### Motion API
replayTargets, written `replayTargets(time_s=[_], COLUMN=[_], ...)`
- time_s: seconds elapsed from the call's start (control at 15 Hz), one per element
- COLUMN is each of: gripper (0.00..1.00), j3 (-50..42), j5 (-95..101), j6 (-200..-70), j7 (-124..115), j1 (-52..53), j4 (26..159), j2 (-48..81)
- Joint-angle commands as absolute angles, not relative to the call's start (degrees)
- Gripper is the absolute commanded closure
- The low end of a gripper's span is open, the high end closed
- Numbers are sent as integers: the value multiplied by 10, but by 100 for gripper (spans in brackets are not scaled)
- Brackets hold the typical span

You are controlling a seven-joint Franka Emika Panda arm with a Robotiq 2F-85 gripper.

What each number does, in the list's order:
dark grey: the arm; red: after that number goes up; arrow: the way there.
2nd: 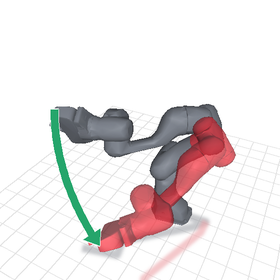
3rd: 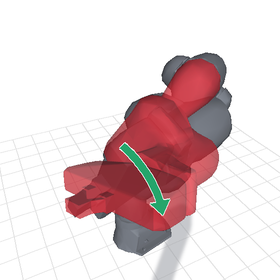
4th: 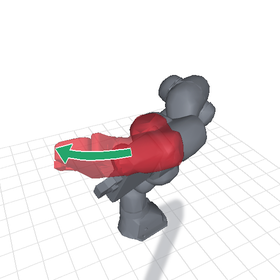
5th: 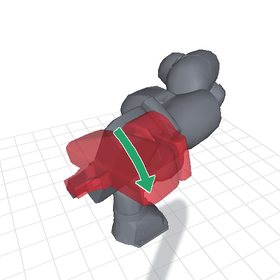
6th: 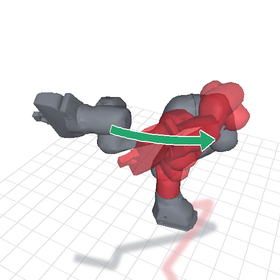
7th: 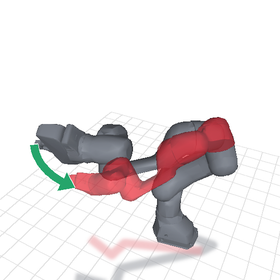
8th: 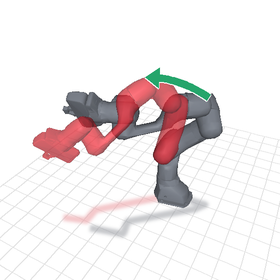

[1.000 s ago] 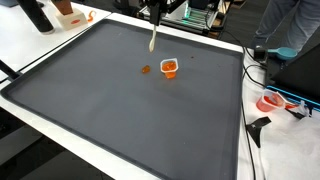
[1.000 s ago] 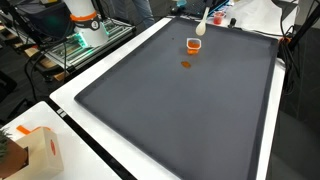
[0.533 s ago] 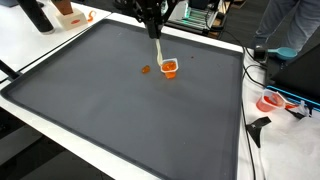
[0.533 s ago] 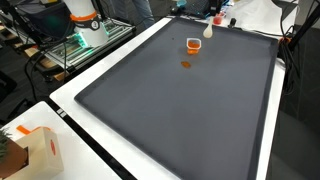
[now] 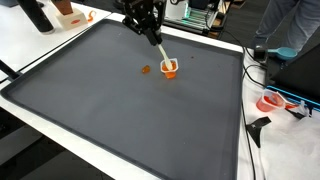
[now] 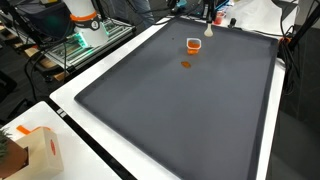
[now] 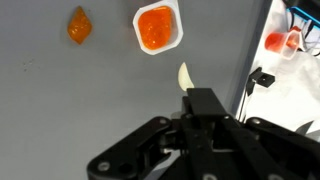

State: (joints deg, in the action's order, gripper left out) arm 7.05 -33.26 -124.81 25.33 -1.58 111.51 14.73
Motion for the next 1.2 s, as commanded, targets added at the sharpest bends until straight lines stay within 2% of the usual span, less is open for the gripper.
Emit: replayTargets(time_s=[0.0, 1.13], gripper=[97, 97], j3=[76, 63], j5=[-408, -576], j6=[-1244, -1225], j7=[328, 529], j1=[-37, -38], j4=[1148, 1185], j2=[145, 203])
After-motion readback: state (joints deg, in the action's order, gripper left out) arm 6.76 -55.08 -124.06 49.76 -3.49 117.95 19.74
